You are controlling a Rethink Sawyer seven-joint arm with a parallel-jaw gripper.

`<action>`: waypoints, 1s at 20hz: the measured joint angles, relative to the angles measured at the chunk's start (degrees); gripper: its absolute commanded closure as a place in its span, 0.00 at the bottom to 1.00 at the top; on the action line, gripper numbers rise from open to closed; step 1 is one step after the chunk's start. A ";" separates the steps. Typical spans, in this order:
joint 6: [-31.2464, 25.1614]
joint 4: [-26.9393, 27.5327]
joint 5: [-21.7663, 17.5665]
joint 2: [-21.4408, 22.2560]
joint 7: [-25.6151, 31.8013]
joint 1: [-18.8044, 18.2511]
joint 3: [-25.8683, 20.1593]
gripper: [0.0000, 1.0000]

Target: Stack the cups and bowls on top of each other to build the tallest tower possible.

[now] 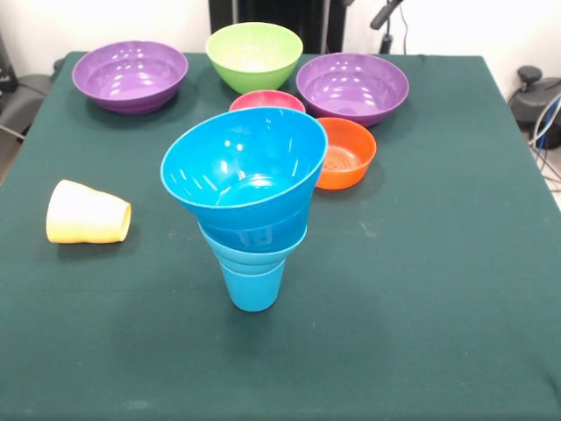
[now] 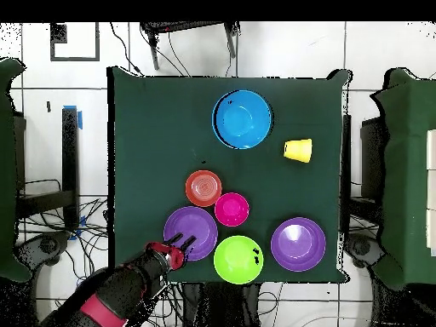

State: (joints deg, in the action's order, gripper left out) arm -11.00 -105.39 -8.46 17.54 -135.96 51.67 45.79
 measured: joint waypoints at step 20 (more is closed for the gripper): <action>-2.77 3.68 7.52 -5.24 0.00 1.99 -0.03 0.00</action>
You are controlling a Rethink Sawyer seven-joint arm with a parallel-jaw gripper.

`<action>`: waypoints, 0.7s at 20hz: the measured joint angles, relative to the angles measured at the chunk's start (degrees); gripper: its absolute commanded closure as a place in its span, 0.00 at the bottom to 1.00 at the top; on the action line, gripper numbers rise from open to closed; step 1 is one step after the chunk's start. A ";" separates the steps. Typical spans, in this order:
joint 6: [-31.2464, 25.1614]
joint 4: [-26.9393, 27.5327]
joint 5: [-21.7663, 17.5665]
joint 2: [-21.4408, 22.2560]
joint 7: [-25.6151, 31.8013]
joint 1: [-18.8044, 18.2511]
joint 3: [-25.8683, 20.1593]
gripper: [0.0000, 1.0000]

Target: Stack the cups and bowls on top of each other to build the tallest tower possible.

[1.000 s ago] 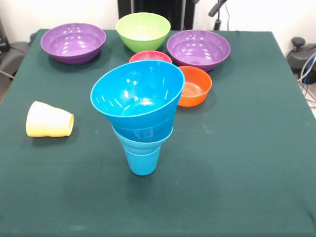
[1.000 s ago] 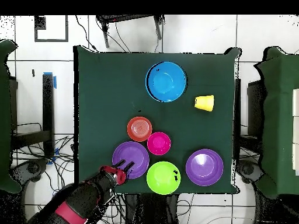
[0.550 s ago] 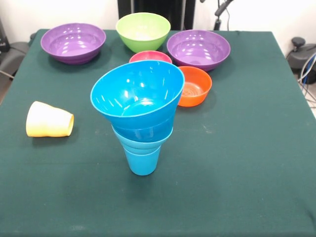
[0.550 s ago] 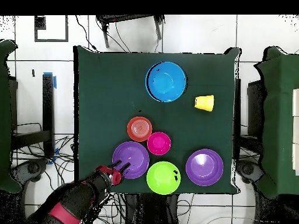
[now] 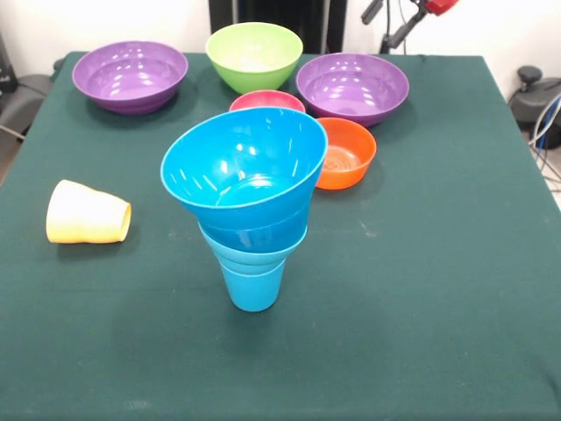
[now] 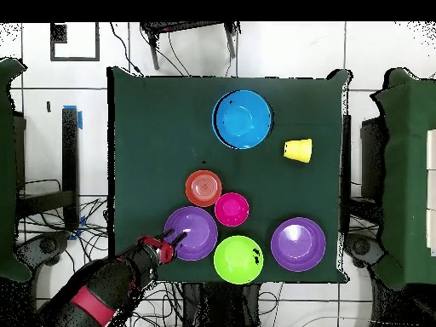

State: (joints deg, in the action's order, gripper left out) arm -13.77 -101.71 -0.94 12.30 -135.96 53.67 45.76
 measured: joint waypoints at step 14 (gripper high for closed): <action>0.01 1.14 4.60 -4.97 0.00 1.01 0.00 0.00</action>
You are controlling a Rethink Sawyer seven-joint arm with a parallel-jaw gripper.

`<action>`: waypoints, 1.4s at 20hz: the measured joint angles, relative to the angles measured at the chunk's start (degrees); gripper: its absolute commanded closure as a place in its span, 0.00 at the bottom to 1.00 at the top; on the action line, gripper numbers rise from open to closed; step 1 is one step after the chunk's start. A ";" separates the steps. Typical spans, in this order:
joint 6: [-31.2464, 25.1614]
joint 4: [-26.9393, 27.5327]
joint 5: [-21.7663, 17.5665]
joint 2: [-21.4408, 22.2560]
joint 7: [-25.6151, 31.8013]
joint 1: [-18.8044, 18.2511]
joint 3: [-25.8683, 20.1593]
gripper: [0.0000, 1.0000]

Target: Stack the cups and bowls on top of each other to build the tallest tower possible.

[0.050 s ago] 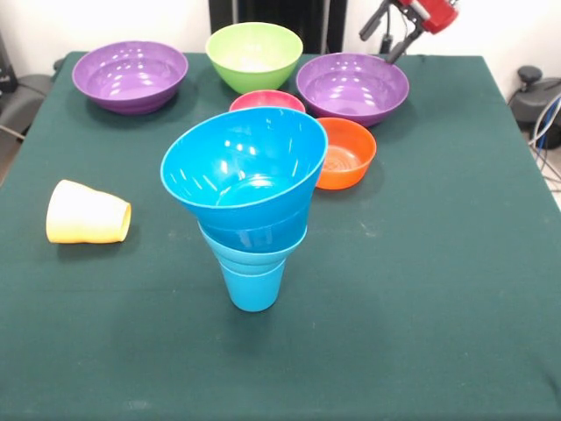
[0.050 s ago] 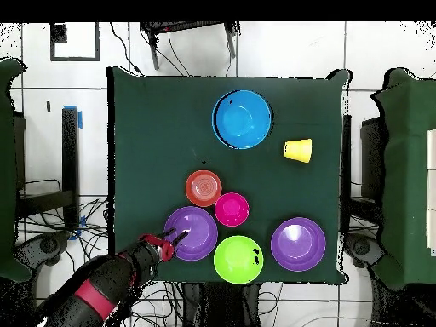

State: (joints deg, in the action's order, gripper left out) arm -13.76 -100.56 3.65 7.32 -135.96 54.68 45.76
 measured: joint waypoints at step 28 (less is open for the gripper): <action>-0.01 0.53 7.91 -2.79 0.00 2.71 -0.01 0.00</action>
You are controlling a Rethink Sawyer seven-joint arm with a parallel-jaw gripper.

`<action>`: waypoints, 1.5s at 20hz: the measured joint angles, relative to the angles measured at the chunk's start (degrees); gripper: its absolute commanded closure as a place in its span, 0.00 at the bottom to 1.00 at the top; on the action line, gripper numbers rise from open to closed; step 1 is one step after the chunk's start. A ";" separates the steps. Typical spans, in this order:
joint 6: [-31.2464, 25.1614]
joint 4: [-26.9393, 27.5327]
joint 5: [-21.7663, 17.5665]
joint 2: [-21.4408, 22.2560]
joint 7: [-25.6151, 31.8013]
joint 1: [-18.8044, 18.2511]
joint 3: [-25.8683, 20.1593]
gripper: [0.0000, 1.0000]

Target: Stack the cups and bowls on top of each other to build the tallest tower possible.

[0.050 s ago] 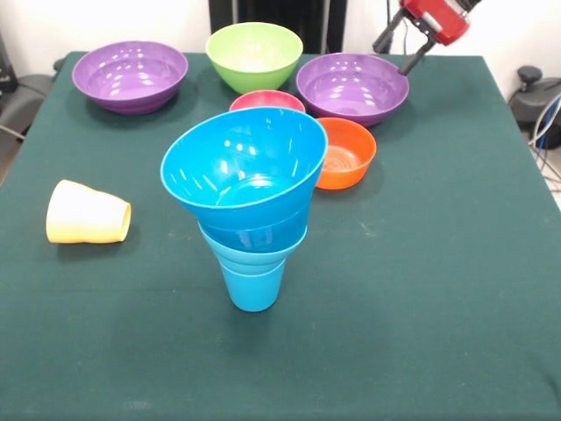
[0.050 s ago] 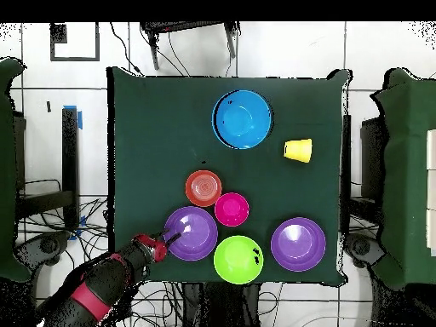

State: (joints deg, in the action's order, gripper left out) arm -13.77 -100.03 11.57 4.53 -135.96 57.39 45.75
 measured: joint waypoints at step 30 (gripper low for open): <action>1.99 1.26 3.50 -0.07 0.00 -1.67 -2.20 0.00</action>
State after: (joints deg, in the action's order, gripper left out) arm -11.78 -98.77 15.07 4.45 -135.96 55.71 43.56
